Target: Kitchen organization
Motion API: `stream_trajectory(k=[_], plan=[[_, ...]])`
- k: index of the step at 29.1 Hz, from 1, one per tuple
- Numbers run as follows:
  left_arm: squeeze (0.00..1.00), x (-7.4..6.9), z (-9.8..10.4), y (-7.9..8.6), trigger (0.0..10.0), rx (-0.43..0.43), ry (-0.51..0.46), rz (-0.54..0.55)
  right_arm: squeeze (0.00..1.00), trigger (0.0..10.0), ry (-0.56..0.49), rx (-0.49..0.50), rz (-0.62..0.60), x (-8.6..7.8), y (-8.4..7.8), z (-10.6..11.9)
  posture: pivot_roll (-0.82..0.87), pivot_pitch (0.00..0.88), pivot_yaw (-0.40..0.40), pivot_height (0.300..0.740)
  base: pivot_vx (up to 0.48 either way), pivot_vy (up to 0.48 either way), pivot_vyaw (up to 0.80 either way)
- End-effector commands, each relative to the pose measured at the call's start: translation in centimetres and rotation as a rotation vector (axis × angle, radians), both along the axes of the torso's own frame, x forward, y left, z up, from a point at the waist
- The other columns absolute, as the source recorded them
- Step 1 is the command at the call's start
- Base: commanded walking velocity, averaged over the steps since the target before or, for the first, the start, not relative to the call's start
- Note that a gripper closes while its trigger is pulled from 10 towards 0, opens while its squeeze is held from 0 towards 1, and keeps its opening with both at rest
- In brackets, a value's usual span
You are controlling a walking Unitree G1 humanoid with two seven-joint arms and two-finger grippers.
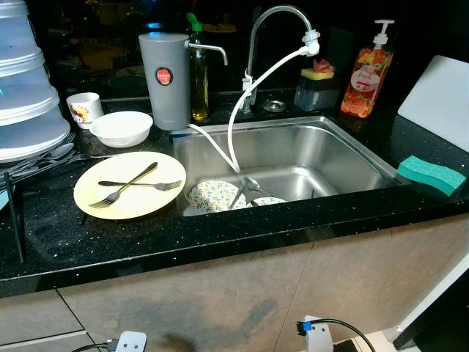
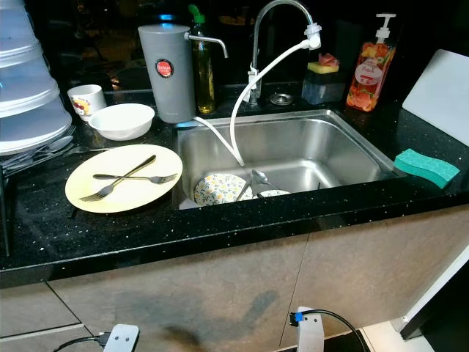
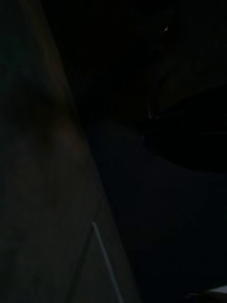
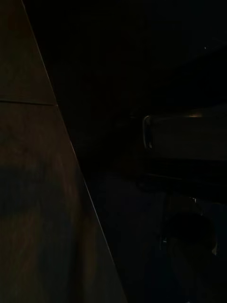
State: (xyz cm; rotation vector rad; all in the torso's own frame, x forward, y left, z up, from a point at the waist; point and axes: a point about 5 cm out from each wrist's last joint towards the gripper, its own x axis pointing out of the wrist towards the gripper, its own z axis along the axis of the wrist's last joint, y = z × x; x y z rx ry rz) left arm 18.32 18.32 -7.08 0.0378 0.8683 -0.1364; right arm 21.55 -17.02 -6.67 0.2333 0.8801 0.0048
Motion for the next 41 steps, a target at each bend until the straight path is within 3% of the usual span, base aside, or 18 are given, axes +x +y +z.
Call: stream_trajectory(k=[1,11,17,22,41], plan=[[0.0,-0.4,-0.2,0.6,10.0,0.015,0.002,-0.006,0.0,10.0,0.017,-0.005,-0.019,-0.7,-0.1,-0.4,0.05,0.057,0.024,0.74,0.0,0.0,0.0],[0.0,0.0,0.3,1.4,10.0,0.027,-0.143,0.097,0.0,10.0,-0.044,-0.018,0.047,-0.6,0.5,-0.3,0.03,0.043,0.014,0.74,0.0,0.0,0.0],[0.0,-0.5,0.1,1.8,10.0,0.003,-0.144,0.16,0.0,10.0,-0.028,0.022,-0.03,-1.1,0.1,-0.6,0.04,0.027,-0.002,0.74,0.0,0.0,0.0],[0.0,-0.7,0.0,1.9,10.0,0.007,-0.152,0.14,0.0,10.0,0.011,0.007,-0.022,-1.8,-0.3,-1.0,0.03,0.035,0.012,0.74,0.0,0.0,0.0],[0.0,-0.4,-0.1,1.7,10.0,-0.011,-0.138,0.135,0.0,10.0,0.009,0.01,-0.075,-1.8,-0.9,-1.0,0.03,0.029,0.026,0.74,0.0,0.0,0.0]])
